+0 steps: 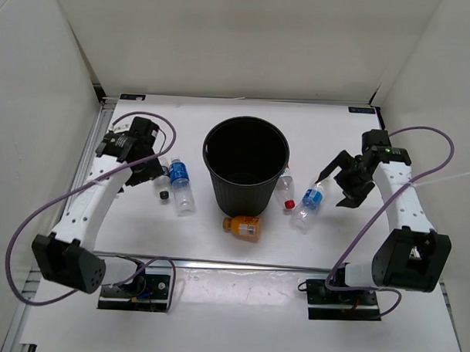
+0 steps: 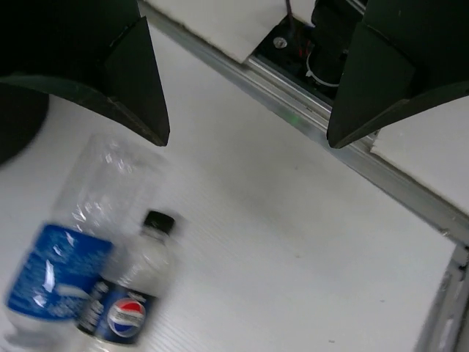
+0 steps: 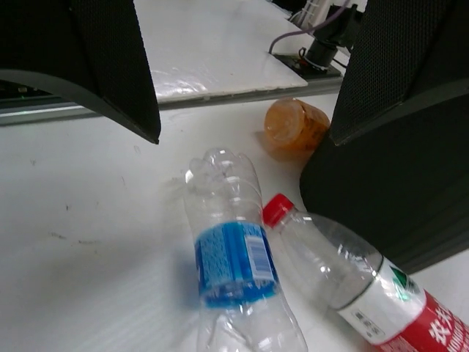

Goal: Put the plastic bottles in the bin

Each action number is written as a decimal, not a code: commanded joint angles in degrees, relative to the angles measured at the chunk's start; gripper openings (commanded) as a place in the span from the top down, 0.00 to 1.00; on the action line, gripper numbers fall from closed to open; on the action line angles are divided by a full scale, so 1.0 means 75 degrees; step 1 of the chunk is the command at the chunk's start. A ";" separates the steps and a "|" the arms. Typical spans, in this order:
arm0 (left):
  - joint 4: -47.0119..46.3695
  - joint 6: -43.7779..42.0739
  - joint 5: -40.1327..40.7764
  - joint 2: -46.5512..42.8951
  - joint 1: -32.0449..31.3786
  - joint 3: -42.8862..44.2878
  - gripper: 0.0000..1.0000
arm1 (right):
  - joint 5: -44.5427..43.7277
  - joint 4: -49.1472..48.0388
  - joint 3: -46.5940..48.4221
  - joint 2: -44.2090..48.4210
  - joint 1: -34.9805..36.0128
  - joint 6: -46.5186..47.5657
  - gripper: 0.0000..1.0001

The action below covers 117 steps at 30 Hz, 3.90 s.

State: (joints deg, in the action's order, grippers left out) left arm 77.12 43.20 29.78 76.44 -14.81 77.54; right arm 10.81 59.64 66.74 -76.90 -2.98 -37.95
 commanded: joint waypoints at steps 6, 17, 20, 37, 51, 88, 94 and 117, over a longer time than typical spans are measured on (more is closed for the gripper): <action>-0.0534 -0.2139 -0.2342 -0.1298 -0.0065 0.0267 0.00 | -0.0398 -0.0838 0.0032 -0.0188 -0.0024 0.0278 0.00; -0.0463 -0.2069 -0.2728 -0.1532 -0.0065 -0.0224 0.00 | -0.0421 -0.1577 -0.0731 -0.0935 0.0151 0.0842 0.00; -0.0463 -0.1998 -0.2880 -0.1707 -0.0065 -0.0400 0.00 | -0.0585 -0.1647 -0.0556 -0.1416 0.0233 0.0912 0.00; 0.0065 -0.1530 -0.2811 -0.1930 -0.0065 -0.0788 0.00 | -0.0831 -0.2034 -0.0086 -0.3492 0.0304 0.1369 0.35; -0.0252 -0.1213 -0.2903 -0.1791 -0.0065 -0.1022 0.00 | 0.0222 -0.0452 0.4047 -0.1455 0.0011 0.0750 0.53; -0.0404 -0.1869 -0.3162 -0.1849 -0.0065 -0.1116 0.00 | -0.3285 -0.1224 0.4618 -0.0656 0.2569 0.0512 0.00; -0.0404 -0.1869 -0.3232 -0.1918 -0.0065 -0.1116 0.00 | 0.0054 -0.2020 0.2601 -0.1439 0.1125 0.1391 0.00; -0.0181 -0.1576 -0.3314 -0.1919 -0.0135 -0.1349 0.00 | 0.0165 -0.2092 0.2914 -0.5050 0.2695 0.2740 0.00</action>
State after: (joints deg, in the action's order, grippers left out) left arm 75.33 30.55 5.89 63.42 -15.53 68.07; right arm 12.82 44.42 87.44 -113.47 16.78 -18.87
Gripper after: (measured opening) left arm 0.998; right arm 0.998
